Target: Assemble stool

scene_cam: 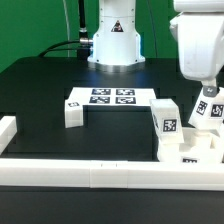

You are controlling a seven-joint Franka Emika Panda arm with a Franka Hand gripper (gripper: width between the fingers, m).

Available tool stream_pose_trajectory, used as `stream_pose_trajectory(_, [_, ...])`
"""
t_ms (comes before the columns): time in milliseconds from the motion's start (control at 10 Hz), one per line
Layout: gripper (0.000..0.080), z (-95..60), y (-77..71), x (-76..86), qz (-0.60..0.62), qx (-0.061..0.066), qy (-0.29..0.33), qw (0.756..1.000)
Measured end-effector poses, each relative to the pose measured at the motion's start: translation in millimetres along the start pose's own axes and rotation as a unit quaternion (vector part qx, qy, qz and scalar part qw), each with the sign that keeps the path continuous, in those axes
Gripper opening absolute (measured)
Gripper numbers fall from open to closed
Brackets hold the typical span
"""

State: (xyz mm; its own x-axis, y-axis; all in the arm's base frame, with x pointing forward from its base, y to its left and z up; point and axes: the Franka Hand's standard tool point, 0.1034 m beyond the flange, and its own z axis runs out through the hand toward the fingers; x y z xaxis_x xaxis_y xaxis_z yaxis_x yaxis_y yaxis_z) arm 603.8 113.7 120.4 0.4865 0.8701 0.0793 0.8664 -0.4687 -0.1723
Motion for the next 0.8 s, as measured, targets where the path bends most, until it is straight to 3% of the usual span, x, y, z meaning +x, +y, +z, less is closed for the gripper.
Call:
stream_pose_trajectory(100, [0.0649, 0.5, 0.4, -0.7, -0.035, 0.000, 0.000, 0.999])
stream_pose_trajectory(200, [0.0649, 2.8, 4.4, -0.5, -0.114, -0.019, 0.009, 0.993])
stream_pose_trajectory(400, [0.0649, 9.1, 5.3, -4.9, -0.227, -0.034, 0.012, 0.973])
stream_pose_trajectory(800, [0.0649, 10.8, 10.3, -11.4, -0.332, -0.042, -0.002, 0.942])
